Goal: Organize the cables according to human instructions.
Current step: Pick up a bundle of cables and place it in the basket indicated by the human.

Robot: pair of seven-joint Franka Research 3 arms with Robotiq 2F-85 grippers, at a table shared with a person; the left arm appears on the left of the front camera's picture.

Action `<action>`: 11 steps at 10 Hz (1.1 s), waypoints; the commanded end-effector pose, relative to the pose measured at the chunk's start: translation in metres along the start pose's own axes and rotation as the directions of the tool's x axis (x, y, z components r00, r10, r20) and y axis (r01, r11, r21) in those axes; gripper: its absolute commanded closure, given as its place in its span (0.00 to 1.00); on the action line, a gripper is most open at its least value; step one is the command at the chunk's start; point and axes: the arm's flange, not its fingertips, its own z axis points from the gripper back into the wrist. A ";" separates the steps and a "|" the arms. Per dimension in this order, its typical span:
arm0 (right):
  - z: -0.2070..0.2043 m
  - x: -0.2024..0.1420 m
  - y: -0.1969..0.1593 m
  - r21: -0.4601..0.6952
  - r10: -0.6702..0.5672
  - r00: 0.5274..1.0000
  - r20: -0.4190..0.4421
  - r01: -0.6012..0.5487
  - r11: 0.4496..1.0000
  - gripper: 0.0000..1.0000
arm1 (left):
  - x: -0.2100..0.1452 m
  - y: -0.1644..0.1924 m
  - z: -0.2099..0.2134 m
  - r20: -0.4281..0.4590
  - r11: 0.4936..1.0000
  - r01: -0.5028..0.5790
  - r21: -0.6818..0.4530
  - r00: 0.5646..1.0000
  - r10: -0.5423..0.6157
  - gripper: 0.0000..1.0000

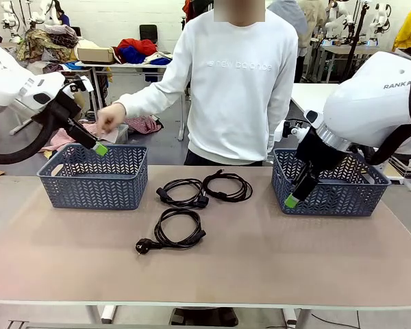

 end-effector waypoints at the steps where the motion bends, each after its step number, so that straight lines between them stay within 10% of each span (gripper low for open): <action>1: 0.002 0.003 -0.002 -0.005 -0.002 1.000 0.004 0.002 1.000 0.00 | -0.001 0.000 -0.001 0.033 1.000 0.014 -0.014 0.999 -0.013 0.00; 8: 0.002 0.003 -0.002 -0.005 -0.002 1.000 0.004 0.002 1.000 0.00 | 0.000 0.000 0.000 0.000 1.000 0.000 0.000 1.000 0.000 0.00; 11: 0.002 0.003 -0.002 -0.005 -0.002 1.000 0.004 0.002 1.000 0.00 | 0.034 -0.027 -0.026 -0.111 0.986 0.160 -0.053 0.980 -0.165 0.00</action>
